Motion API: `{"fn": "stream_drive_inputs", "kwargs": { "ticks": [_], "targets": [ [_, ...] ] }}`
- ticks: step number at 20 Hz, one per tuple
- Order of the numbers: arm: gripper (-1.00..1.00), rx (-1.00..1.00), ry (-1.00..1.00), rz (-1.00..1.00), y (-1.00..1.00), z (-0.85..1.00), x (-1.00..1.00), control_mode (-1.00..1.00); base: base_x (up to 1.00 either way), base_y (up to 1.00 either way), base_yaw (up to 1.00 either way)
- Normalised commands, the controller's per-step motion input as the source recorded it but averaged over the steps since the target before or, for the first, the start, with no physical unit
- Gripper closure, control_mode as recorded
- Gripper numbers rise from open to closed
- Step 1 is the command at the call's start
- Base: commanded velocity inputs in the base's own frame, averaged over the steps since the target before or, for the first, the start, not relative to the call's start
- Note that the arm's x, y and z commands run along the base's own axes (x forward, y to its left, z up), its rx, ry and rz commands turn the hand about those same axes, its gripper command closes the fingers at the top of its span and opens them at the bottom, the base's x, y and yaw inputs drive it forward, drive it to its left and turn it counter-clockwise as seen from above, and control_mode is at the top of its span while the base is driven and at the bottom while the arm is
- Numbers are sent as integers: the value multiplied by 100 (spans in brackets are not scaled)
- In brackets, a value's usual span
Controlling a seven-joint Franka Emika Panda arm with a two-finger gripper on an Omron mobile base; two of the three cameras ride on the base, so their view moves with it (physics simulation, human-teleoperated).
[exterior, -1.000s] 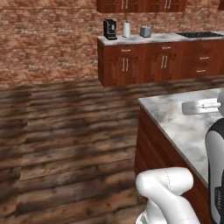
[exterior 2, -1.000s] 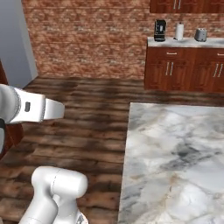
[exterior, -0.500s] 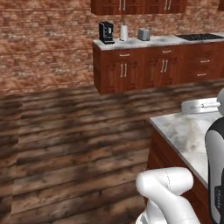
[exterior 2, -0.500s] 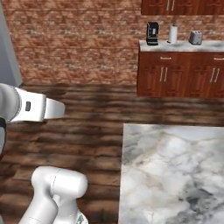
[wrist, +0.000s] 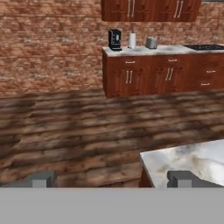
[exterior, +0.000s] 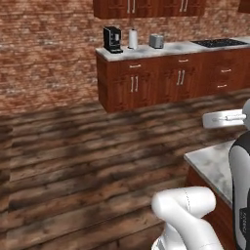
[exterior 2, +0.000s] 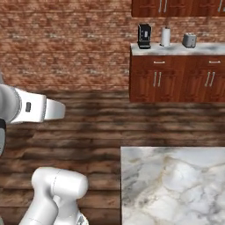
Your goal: Place the ketchup and mustard from the counter to the top shelf of the fridge. If the existing items in the fridge are on the top shelf, move them to other shelves.
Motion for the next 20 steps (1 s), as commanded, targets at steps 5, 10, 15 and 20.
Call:
{"fn": "stream_drive_inputs", "kwargs": {
  "ticks": [5,10,15,20],
  "targets": [
    [-100,0,0,0,0,0,0,100,100,19,-16],
    [-100,0,0,0,0,0,0,100,100,22,-18],
    [-100,0,0,0,0,0,0,100,100,16,-22],
    [-100,0,0,0,0,0,0,100,100,16,-27]
  ]
}}
